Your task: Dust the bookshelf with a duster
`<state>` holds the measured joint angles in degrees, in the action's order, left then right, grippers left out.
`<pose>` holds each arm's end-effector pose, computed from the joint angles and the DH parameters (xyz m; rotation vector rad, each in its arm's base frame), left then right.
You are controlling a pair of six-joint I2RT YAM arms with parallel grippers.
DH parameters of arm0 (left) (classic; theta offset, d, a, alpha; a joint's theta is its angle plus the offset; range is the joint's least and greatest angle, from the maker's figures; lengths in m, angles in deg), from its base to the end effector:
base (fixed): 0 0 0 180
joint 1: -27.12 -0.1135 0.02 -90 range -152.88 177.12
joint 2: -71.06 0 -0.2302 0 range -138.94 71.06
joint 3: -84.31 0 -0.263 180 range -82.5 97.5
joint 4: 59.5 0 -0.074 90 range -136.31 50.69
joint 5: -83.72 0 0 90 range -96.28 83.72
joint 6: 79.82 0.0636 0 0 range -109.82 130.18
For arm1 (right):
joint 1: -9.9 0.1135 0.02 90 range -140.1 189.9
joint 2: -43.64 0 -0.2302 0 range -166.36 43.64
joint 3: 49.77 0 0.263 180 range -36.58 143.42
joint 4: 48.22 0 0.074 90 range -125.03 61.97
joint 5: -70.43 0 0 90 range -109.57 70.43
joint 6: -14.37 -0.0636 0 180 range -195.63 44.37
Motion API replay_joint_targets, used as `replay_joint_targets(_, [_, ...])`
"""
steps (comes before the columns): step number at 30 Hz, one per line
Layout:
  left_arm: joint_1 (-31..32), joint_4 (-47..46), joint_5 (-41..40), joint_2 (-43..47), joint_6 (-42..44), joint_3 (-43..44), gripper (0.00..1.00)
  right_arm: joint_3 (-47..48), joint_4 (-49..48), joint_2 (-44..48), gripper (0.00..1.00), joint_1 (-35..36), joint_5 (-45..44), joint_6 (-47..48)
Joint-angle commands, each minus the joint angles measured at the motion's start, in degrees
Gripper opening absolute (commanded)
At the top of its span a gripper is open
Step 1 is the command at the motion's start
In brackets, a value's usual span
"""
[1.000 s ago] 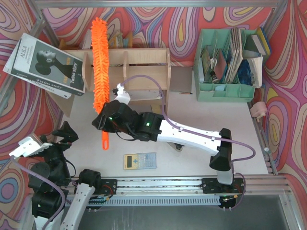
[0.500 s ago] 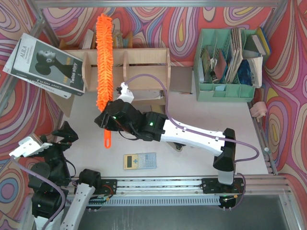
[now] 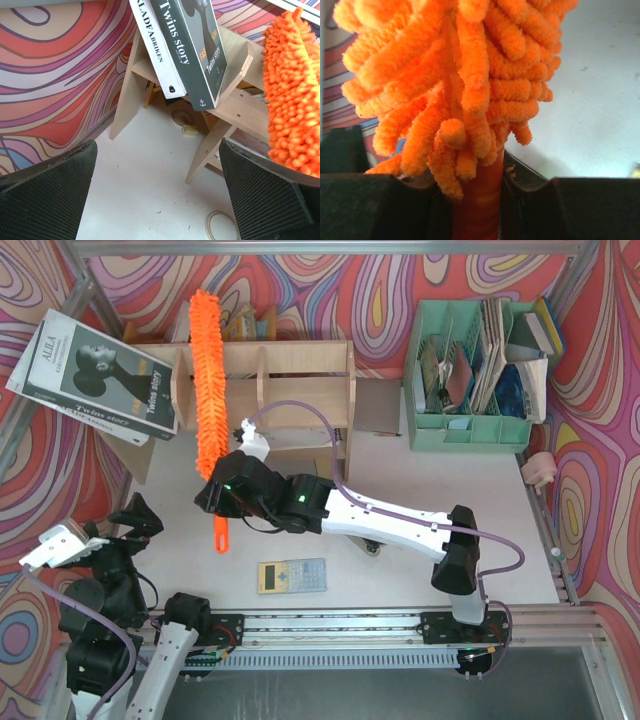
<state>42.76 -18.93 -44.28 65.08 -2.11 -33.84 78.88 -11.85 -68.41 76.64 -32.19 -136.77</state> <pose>0.0667 0.0220 0.3879 -0.5234 1.2567 0.0223 0.2049 0.4415 0.3560 0.0612 2.1300 1.2389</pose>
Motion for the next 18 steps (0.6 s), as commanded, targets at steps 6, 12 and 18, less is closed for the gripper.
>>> replay_joint_targets(6, [-0.4,0.3,-0.6,-0.3,1.0,0.4,0.98,-8.4,-1.7,7.7,0.00,-2.5,-5.2,-2.5])
replay_joint_targets(12, [-0.3,0.3,-0.5,-0.3,1.0,0.4,0.98,-11.9,-2.5,12.0,0.00,-2.8,-7.4,-2.1])
replay_joint_targets(18, [-0.3,0.3,-0.5,-0.4,1.0,0.4,0.98,-15.9,-2.9,15.9,0.00,-3.6,-8.6,-2.3])
